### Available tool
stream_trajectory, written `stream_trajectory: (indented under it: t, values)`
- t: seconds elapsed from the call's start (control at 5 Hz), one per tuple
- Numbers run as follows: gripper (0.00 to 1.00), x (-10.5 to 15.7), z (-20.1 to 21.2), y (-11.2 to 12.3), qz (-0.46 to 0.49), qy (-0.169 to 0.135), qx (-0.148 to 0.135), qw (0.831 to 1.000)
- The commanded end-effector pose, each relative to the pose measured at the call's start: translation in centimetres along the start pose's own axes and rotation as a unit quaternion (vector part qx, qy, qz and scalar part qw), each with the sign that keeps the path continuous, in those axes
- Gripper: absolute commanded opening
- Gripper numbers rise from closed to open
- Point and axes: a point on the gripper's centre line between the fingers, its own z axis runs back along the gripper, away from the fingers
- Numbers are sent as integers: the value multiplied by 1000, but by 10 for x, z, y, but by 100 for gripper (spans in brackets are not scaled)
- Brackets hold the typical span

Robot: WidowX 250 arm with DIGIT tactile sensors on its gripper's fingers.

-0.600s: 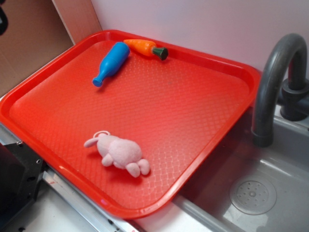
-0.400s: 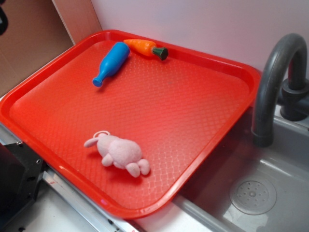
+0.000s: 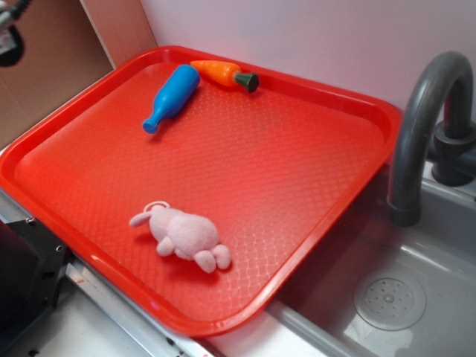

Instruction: Grab the blue bottle.

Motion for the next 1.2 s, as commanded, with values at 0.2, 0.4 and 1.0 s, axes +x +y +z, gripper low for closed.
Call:
stream_trajectory:
  t: [0.2,0.4,1.0]
  values:
    - [100,47,-31,28,94,-56,41,993]
    - [100,75,-51,38,108,-91,61,988]
    - [100,129,-101,70,189,-138,74,969]
